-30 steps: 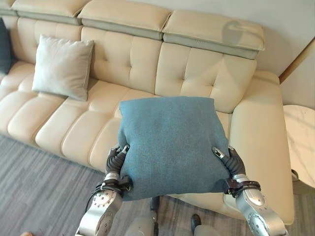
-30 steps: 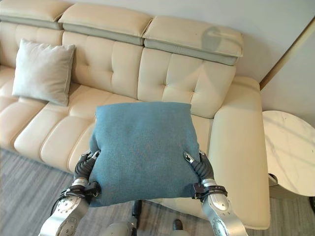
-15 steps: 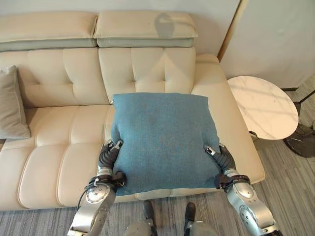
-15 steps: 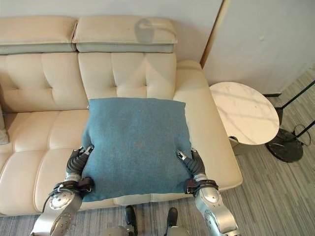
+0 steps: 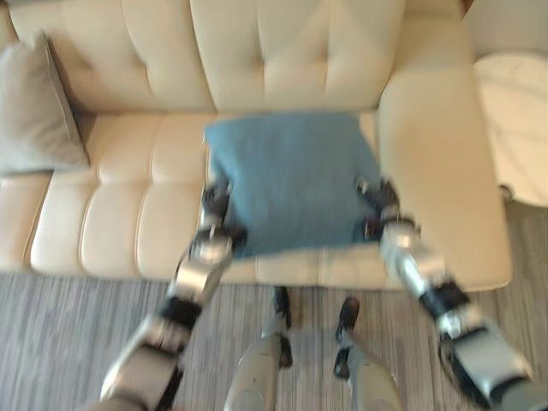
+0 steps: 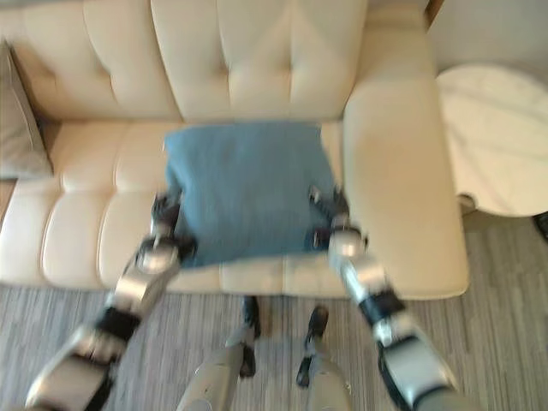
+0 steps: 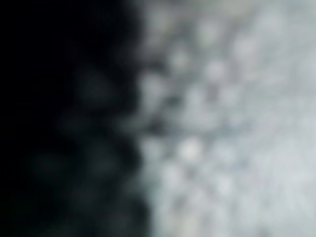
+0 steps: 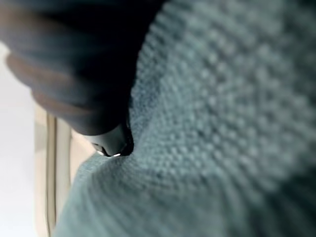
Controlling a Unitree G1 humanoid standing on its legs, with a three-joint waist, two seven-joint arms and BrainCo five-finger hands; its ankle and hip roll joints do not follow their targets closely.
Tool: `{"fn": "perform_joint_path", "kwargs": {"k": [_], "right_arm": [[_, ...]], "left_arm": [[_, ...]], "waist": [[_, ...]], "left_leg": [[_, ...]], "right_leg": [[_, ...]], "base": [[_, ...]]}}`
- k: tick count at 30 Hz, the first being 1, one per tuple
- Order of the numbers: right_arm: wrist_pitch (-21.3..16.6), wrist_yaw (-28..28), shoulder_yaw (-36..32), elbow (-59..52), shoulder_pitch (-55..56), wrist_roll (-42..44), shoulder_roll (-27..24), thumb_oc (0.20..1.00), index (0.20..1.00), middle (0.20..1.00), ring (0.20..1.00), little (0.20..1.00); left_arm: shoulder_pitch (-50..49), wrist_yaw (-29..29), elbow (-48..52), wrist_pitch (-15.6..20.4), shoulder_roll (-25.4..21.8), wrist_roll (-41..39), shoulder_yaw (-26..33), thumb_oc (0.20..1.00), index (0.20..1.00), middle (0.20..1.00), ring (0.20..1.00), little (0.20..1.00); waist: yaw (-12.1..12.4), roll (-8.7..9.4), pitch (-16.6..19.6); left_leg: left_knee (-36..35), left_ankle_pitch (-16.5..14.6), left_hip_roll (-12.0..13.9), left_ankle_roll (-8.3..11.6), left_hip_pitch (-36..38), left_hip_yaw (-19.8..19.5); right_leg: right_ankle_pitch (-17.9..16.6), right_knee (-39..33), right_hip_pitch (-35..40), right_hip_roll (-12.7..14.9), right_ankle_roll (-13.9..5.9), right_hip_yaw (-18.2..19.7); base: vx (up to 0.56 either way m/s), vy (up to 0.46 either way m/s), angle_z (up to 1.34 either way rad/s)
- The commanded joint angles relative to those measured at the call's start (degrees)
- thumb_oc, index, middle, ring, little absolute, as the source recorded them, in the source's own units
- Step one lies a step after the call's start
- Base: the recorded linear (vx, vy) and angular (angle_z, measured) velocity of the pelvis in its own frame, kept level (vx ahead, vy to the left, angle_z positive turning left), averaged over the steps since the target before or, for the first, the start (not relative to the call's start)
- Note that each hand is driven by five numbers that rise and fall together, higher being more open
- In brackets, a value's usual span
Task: Pick up all the scattered cushions and arrange them neatly on the sofa.
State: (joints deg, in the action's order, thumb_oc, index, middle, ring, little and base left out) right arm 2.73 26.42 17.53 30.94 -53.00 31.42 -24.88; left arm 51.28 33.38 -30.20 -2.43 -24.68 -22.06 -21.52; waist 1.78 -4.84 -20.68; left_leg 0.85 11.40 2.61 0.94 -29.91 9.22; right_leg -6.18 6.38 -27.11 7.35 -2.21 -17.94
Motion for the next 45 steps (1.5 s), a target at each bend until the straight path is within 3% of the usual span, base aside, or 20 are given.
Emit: {"fn": "perform_joint_path", "kwargs": {"k": [1,8,9,12,13,14,15,19,21,25,27,31,33,36,37,38,40,41,42,45], "right_arm": [[-10.12,4.12,2.84,-11.19,-11.23,-2.24,-1.86,0.200,0.200,0.200,0.200,0.200],[-12.94,9.44,13.01,-0.42,-34.28,-1.66,-10.54,0.200,0.200,0.200,0.200,0.200],[-13.26,10.65,18.73,5.96,-42.36,-1.78,-12.25,0.200,0.200,0.200,0.200,0.200],[-12.84,10.24,27.26,13.91,-53.52,-1.86,-16.52,0.200,0.200,0.200,0.200,0.200],[-12.61,10.60,28.79,14.92,-54.82,-2.83,-17.54,0.200,0.200,0.200,0.200,0.200],[-12.09,10.83,31.17,17.05,-57.27,-4.37,-19.52,0.567,0.567,0.567,0.567,0.567],[-11.48,11.30,35.60,19.45,-60.92,-6.96,-21.60,1.000,1.000,1.000,1.000,1.000],[-12.36,15.96,42.74,26.61,-68.75,-9.04,-26.23,1.000,1.000,1.000,1.000,1.000],[-11.89,19.60,44.02,28.78,-68.68,-12.15,-27.66,1.000,1.000,1.000,1.000,1.000],[-11.79,19.50,41.73,29.81,-64.98,-10.51,-29.35,1.000,1.000,1.000,1.000,1.000],[-11.52,15.88,38.77,30.09,-58.84,-8.53,-30.65,1.000,1.000,1.000,1.000,1.000],[-11.35,9.46,33.93,29.06,-52.20,-3.46,-31.11,1.000,1.000,1.000,1.000,1.000],[-11.06,5.99,27.23,25.90,-44.13,0.29,-31.20,1.000,1.000,1.000,1.000,1.000],[-11.86,4.21,10.68,12.70,-23.19,2.98,-28.13,1.000,1.000,1.000,1.000,1.000],[-11.72,4.36,10.54,12.21,-22.65,2.80,-28.13,1.000,1.000,1.000,1.000,1.000],[-12.26,3.40,5.71,7.50,-16.06,3.59,-26.27,1.000,1.000,1.000,1.000,1.000],[-11.55,2.15,-2.10,-0.91,-4.26,1.08,-23.72,1.000,1.000,1.000,1.000,1.000],[-10.64,-0.67,-8.77,-9.09,8.97,-1.35,-17.85,1.000,1.000,1.000,1.000,1.000],[-10.54,-0.62,-8.76,-9.32,9.13,-1.42,-17.81,1.000,1.000,1.000,1.000,1.000],[-9.25,-4.59,-12.39,-12.95,21.03,-4.29,-10.52,1.000,1.000,1.000,1.000,1.000]], "left_arm": [[16.26,1.97,7.05,8.95,-4.04,3.26,-5.40,0.200,0.200,0.200,0.200,0.200],[41.37,7.74,-7.36,6.12,-11.88,8.21,-16.92,0.200,0.200,0.200,0.200,0.200],[49.55,9.19,-15.09,4.14,-13.89,10.48,-23.69,0.200,0.200,0.200,0.200,0.200],[58.96,9.83,-23.08,2.87,-15.54,11.47,-30.60,0.200,0.200,0.200,0.200,0.200],[59.95,9.76,-23.96,2.48,-15.62,11.84,-31.54,0.347,0.347,0.347,0.347,0.347],[62.03,9.53,-25.98,2.00,-16.40,13.04,-33.98,0.856,0.856,0.856,0.856,0.856],[65.38,8.91,-28.99,0.81,-17.94,15.92,-38.89,1.000,1.000,1.000,1.000,1.000],[72.43,8.08,-36.54,-1.97,-22.15,23.62,-50.33,1.000,1.000,1.000,1.000,1.000],[70.80,8.51,-38.87,-4.09,-24.65,27.57,-52.26,1.000,1.000,1.000,1.000,1.000],[66.92,7.12,-41.90,-5.96,-28.79,30.15,-51.04,1.000,1.000,1.000,1.000,1.000],[61.16,4.33,-42.51,-6.34,-32.45,31.21,-47.77,1.000,1.000,1.000,1.000,1.000],[55.11,1.47,-43.29,-5.76,-34.53,29.11,-42.04,1.000,1.000,1.000,1.000,1.000],[47.58,-1.79,-42.90,-3.89,-35.46,23.62,-33.10,1.000,1.000,1.000,1.000,1.000],[26.79,-2.88,-35.06,1.18,-35.43,7.66,-9.64,1.000,1.000,1.000,1.000,1.000],[25.95,-2.76,-34.60,1.10,-35.44,7.76,-9.08,1.000,1.000,1.000,1.000,1.000],[19.75,-3.28,-29.84,2.87,-35.64,5.28,-3.58,1.000,1.000,1.000,1.000,1.000],[5.77,-5.13,-20.73,5.62,-33.84,0.59,7.65,1.000,1.000,1.000,1.000,1.000],[-9.82,-7.55,-9.38,8.44,-27.99,-3.19,17.08,1.000,1.000,1.000,1.000,1.000],[-10.20,-7.51,-9.10,8.34,-27.96,-3.12,17.34,1.000,1.000,1.000,1.000,1.000],[-24.36,-9.27,-0.68,9.05,-18.46,-3.21,22.94,1.000,1.000,1.000,1.000,1.000]], "waist": [[-1.92,2.91,0.17],[-2.91,3.41,-1.93],[-2.69,4.24,-2.78],[-2.29,4.38,-4.45],[-2.24,4.39,-4.84],[-2.25,4.38,-4.74],[-2.07,4.38,-4.50],[-1.32,4.47,-3.62],[-1.03,4.11,-2.93],[-1.39,4.14,-1.89],[-1.67,4.44,-1.49],[-2.18,4.83,-1.64],[-2.78,5.48,-2.27],[-2.97,6.16,-3.44],[-3.10,6.05,-3.15],[-3.04,6.00,-3.27],[-3.14,5.87,-2.53],[-2.96,5.84,-2.12],[-3.12,5.82,-1.88],[-2.98,6.04,0.92]], "left_leg": [[6.87,-9.95,-3.42,1.05,-1.97,-3.34],[15.68,-11.98,-2.45,0.69,-15.52,-2.93],[21.52,-14.04,-1.94,0.40,-20.68,-3.08],[30.60,-16.88,-2.02,-0.23,-29.03,-3.28],[32.50,-17.52,-2.12,-0.21,-30.49,-3.47],[34.36,-18.01,-2.35,-0.35,-32.45,-3.65],[35.63,-18.31,-2.47,-0.36,-34.30,-3.83],[36.21,-17.83,-3.03,-0.41,-40.04,-4.38],[35.06,-17.19,-3.20,-0.50,-40.60,-4.21],[32.87,-16.36,-3.46,-0.43,-39.02,-4.33],[29.40,-15.63,-3.49,-0.03,-34.74,-4.72],[25.41,-14.04,-3.21,0.35,-30.02,-4.62],[22.04,-13.25,-2.86,0.66,-24.62,-4.36],[16.94,-12.74,-2.92,0.90,-15.45,-3.88],[16.73,-12.43,-3.00,0.82,-15.51,-3.90],[15.20,-12.55,-3.00,0.93,-12.63,-3.66],[12.30,-12.09,-3.25,0.67,-7.83,-3.39],[8.51,-11.92,-3.64,0.69,-1.25,-2.93],[8.35,-11.60,-3.71,0.61,-1.48,-2.96],[3.81,-11.15,-4.09,0.33,5.98,-2.24]], "right_leg": [[9.07,3.72,-1.82,0.87,-2.24,3.81],[8.99,10.62,-15.43,1.84,-2.49,5.97],[10.06,15.10,-20.15,2.28,-2.54,6.60],[12.62,25.15,-28.77,3.26,-2.18,7.63],[13.35,27.23,-30.24,3.46,-1.97,7.95],[13.91,29.18,-32.18,3.67,-1.70,8.07],[14.19,30.28,-33.92,3.87,-1.60,8.17],[14.07,29.72,-38.92,3.79,-1.16,8.03],[13.67,28.35,-39.44,3.90,-1.33,7.81],[13.47,26.37,-38.27,3.42,-1.44,8.05],[12.57,22.85,-34.41,2.47,-1.56,8.01],[11.13,19.36,-30.05,2.25,-1.90,7.53],[9.93,16.09,-24.89,1.73,-2.19,7.36],[8.90,11.17,-16.07,0.75,-2.54,7.14],[8.66,10.96,-16.09,0.81,-2.51,7.07],[8.41,9.43,-13.23,0.57,-2.74,6.97],[7.62,6.41,-8.44,0.30,-2.85,6.59],[7.13,3.09,-2.13,-0.04,-3.39,6.28],[6.86,2.90,-2.31,0.01,-3.36,6.21],[5.81,-1.45,5.03,-0.52,-3.93,5.85]], "base": [[0.02,0.058,0.21],[0.00,0.062,0.13],[-0.02,0.062,0.04],[0.00,0.042,0.07],[0.04,0.019,0.37],[0.05,0.019,0.41],[0.05,0.007,0.52],[0.03,0.020,-0.09],[0.01,0.011,0.02],[0.01,0.017,-0.03],[-0.03,0.003,-0.06],[-0.04,-0.007,-0.04],[-0.04,-0.005,-0.04],[-0.02,0.006,-0.10],[0.01,0.001,-0.11],[0.02,0.002,-0.06],[0.06,0.009,-0.05],[0.06,0.018,-0.07],[0.08,0.021,-0.19],[0.10,0.018,-0.24]]}}
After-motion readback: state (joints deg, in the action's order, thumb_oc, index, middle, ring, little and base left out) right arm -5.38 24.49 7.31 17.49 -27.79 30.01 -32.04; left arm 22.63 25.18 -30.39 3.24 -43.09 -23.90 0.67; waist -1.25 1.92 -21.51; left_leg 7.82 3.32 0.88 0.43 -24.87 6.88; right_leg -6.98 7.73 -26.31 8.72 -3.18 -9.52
